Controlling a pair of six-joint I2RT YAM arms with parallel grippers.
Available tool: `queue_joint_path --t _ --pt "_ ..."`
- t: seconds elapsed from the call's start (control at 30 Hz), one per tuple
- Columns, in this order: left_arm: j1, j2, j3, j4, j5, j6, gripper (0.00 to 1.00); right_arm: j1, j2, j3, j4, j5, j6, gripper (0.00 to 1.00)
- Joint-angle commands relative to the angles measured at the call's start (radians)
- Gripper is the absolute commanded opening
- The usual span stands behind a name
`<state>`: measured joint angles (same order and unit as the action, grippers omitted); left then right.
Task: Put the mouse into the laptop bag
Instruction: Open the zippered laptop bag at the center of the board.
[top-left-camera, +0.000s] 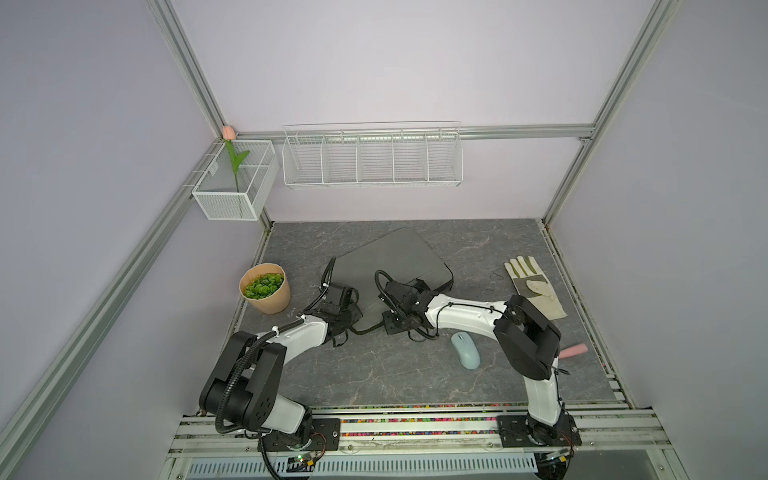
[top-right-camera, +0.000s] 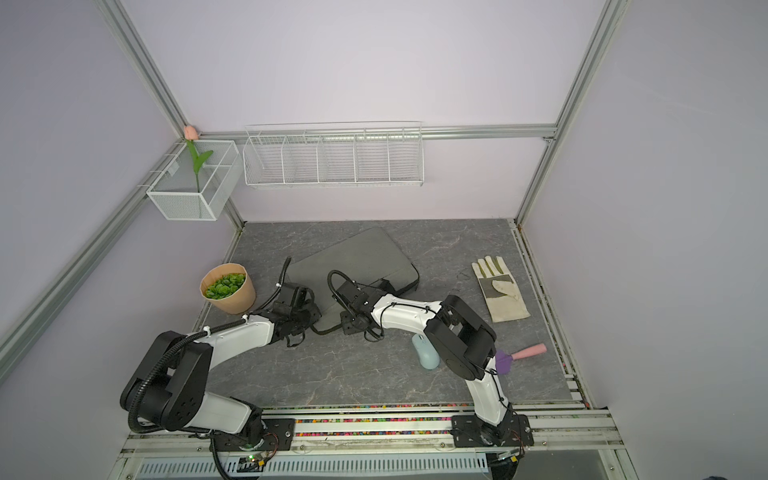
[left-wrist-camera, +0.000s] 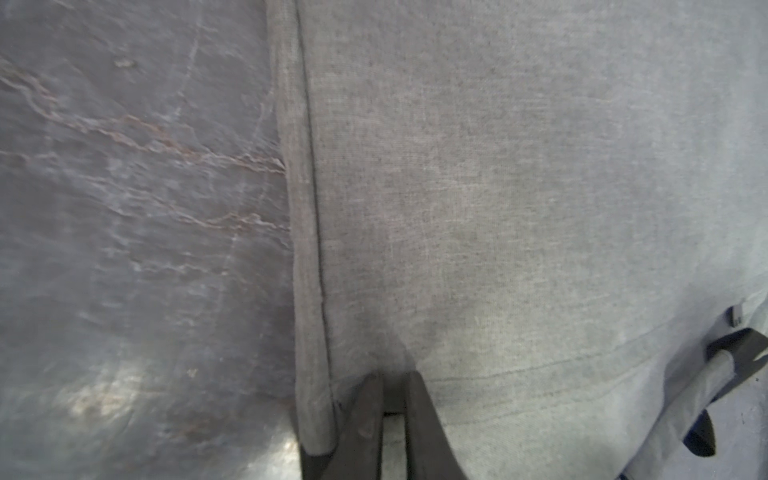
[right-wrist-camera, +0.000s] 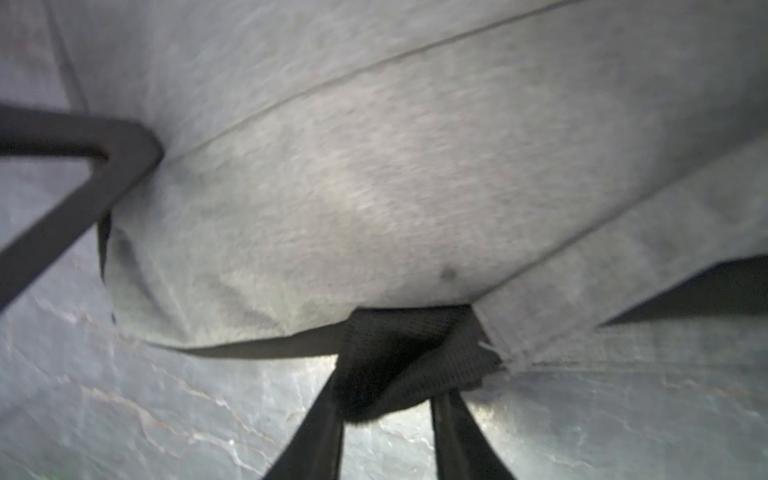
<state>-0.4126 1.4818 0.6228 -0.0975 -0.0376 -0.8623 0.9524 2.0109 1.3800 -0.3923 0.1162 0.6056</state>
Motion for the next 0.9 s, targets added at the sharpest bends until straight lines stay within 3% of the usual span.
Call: queue_joint_path --t 0.0,0.1,0.3,0.4,0.5,0.7,0.87 --pt "-0.018 0.057 -0.075 -0.175 0.076 -0.018 0.15 -0.012 0.01 0.014 -0.012 0.033 0.019 0.19" --pt "-0.018 0.04 -0.071 -0.195 0.073 -0.015 0.15 -0.012 -0.015 -0.008 0.001 0.039 0.007 0.07" --pt "-0.02 -0.049 -0.032 -0.265 0.085 -0.009 0.15 -0.012 -0.086 -0.023 -0.031 0.021 -0.053 0.07" --pt "-0.028 -0.142 0.01 -0.337 0.07 0.01 0.29 -0.012 -0.132 -0.021 -0.059 0.016 -0.083 0.07" --pt "-0.041 -0.262 0.044 -0.406 0.031 0.039 0.53 -0.019 -0.173 -0.01 -0.08 0.003 -0.11 0.07" --pt "-0.049 -0.463 0.026 -0.441 0.034 0.103 0.78 -0.057 -0.226 0.016 -0.083 -0.064 -0.132 0.07" --pt "-0.077 -0.524 -0.008 -0.412 0.089 0.134 0.93 -0.079 -0.235 0.034 -0.09 -0.141 -0.136 0.07"
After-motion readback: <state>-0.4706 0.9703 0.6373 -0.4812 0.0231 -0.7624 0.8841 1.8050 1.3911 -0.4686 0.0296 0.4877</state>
